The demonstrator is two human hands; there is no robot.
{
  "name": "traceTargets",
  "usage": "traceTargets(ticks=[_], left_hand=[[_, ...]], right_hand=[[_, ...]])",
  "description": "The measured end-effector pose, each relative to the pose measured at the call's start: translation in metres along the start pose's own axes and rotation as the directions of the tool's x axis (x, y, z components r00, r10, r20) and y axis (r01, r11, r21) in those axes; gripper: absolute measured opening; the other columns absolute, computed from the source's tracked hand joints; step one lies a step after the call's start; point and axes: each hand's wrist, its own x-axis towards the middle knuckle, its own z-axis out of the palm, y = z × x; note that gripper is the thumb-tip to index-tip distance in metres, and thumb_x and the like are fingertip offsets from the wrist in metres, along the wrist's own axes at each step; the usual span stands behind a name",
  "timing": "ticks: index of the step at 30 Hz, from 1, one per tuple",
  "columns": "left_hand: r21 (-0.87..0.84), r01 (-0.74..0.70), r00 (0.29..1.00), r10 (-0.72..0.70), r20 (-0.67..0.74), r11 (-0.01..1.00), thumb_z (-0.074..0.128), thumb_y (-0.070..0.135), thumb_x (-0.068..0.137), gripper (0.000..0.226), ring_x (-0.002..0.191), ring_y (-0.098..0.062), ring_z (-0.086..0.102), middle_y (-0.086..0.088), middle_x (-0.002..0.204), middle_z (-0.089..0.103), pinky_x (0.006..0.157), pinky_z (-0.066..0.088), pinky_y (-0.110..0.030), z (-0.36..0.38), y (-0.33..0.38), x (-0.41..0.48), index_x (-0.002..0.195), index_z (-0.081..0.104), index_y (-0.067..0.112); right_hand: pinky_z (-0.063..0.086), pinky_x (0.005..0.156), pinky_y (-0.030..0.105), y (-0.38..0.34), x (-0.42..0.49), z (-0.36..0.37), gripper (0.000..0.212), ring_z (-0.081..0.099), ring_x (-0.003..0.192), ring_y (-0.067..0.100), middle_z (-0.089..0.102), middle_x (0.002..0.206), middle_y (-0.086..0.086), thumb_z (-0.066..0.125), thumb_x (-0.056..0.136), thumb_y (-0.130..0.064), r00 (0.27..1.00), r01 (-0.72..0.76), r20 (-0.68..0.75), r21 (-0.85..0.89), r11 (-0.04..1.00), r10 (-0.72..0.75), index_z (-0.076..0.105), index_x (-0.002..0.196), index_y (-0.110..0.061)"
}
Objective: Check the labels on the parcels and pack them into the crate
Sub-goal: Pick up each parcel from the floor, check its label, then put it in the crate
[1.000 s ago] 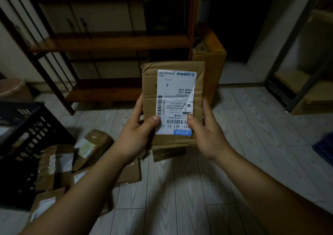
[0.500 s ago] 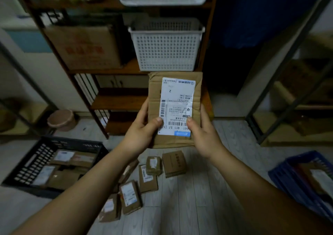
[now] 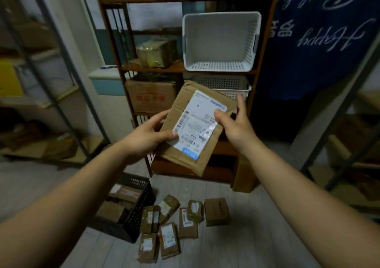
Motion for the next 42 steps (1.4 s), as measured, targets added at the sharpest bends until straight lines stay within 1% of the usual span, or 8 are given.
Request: traceTargets(ticks=[2, 5, 13, 17, 23, 32, 37, 42], left_hand=[[-0.032, -0.007, 0.994, 0.004, -0.106, 0.999, 0.081, 0.043, 0.056, 0.082, 0.096, -0.023, 0.068, -0.003, 0.125, 0.054, 0.072, 0.058, -0.035, -0.016, 0.004, -0.015, 0.128, 0.044, 0.046], [-0.146, -0.023, 0.975, -0.010, -0.221, 0.989, 0.077, 0.041, 0.062, 0.082, 0.093, -0.020, 0.069, -0.005, 0.118, 0.062, 0.064, 0.056, -0.036, -0.042, -0.003, -0.036, 0.132, 0.035, 0.043], [-0.223, -0.049, 0.887, -0.060, -0.458, 0.974, 0.065, 0.032, 0.083, 0.061, 0.080, -0.018, 0.072, 0.004, 0.085, 0.074, 0.054, 0.054, -0.035, -0.194, -0.037, -0.075, 0.133, 0.030, 0.035], [-0.171, -0.031, 0.813, -0.074, -0.578, 0.985, 0.065, 0.037, 0.083, 0.063, 0.077, -0.015, 0.071, -0.002, 0.101, 0.068, 0.056, 0.057, -0.036, -0.278, -0.061, -0.095, 0.134, 0.028, 0.031], [-0.227, 0.037, 0.920, -0.121, -0.371, 0.973, 0.071, 0.022, 0.077, 0.076, 0.092, -0.024, 0.070, 0.000, 0.115, 0.066, 0.064, 0.057, -0.036, -0.365, -0.097, -0.108, 0.136, 0.032, 0.050], [-0.148, 0.187, 0.846, -0.236, -0.477, 0.971, 0.065, 0.034, 0.085, 0.063, 0.071, -0.012, 0.071, 0.003, 0.106, 0.059, 0.054, 0.055, -0.031, -0.444, -0.145, -0.042, 0.134, 0.027, 0.038], [-0.078, 0.245, 0.859, -0.254, -0.445, 0.966, 0.069, 0.026, 0.082, 0.075, 0.083, -0.019, 0.070, 0.000, 0.118, 0.057, 0.066, 0.059, -0.039, -0.498, -0.151, 0.003, 0.141, 0.023, 0.035], [-0.079, 0.263, 0.875, -0.272, -0.401, 0.962, 0.061, 0.028, 0.088, 0.067, 0.092, -0.020, 0.069, 0.000, 0.115, 0.063, 0.074, 0.057, -0.041, -0.541, -0.161, 0.045, 0.144, 0.026, 0.031]], right_hand=[[0.051, 0.074, 0.018, -0.012, 0.004, 0.015, 0.062, 0.063, 0.098, 0.003, 0.061, 0.112, -0.011, 0.066, 0.086, -0.028, 1.000, -0.009, -0.004, 0.050, 0.999, 0.010, 0.035, 0.139, -0.028], [0.049, 0.077, 0.026, -0.017, 0.005, 0.056, 0.058, 0.062, 0.101, 0.009, 0.063, 0.111, -0.009, 0.065, 0.084, -0.033, 0.998, -0.019, -0.047, 0.177, 0.984, 0.028, 0.036, 0.133, -0.026], [0.046, 0.063, 0.013, 0.006, 0.006, 0.218, 0.046, 0.060, 0.092, 0.003, 0.059, 0.110, -0.006, 0.068, 0.083, -0.029, 0.999, -0.030, 0.021, 0.060, 0.998, 0.029, 0.041, 0.120, -0.027], [0.044, 0.054, 0.004, 0.032, 0.002, 0.307, 0.040, 0.061, 0.078, -0.012, 0.057, 0.100, -0.019, 0.064, 0.088, -0.028, 0.991, -0.070, 0.119, 0.001, 0.998, 0.069, 0.041, 0.120, -0.037], [0.042, 0.052, 0.002, 0.063, 0.009, 0.385, 0.054, 0.055, 0.083, -0.009, 0.052, 0.099, -0.026, 0.063, 0.088, -0.034, 0.969, -0.162, 0.175, -0.083, 0.983, 0.174, 0.038, 0.136, -0.031], [0.036, 0.069, 0.012, 0.130, 0.073, 0.453, 0.058, 0.050, 0.098, -0.001, 0.050, 0.121, -0.012, 0.057, 0.091, -0.036, 0.949, -0.208, 0.207, -0.152, 0.966, 0.237, 0.032, 0.143, -0.029], [0.036, 0.066, 0.008, 0.162, 0.127, 0.495, 0.051, 0.050, 0.091, -0.007, 0.051, 0.114, -0.014, 0.054, 0.094, -0.032, 0.943, -0.238, 0.209, -0.121, 0.964, 0.259, 0.037, 0.141, -0.025], [0.040, 0.086, 0.023, 0.179, 0.168, 0.528, 0.050, 0.049, 0.115, 0.010, 0.051, 0.128, -0.006, 0.052, 0.095, -0.031, 0.937, -0.259, 0.202, -0.148, 0.955, 0.285, 0.036, 0.142, -0.024]])
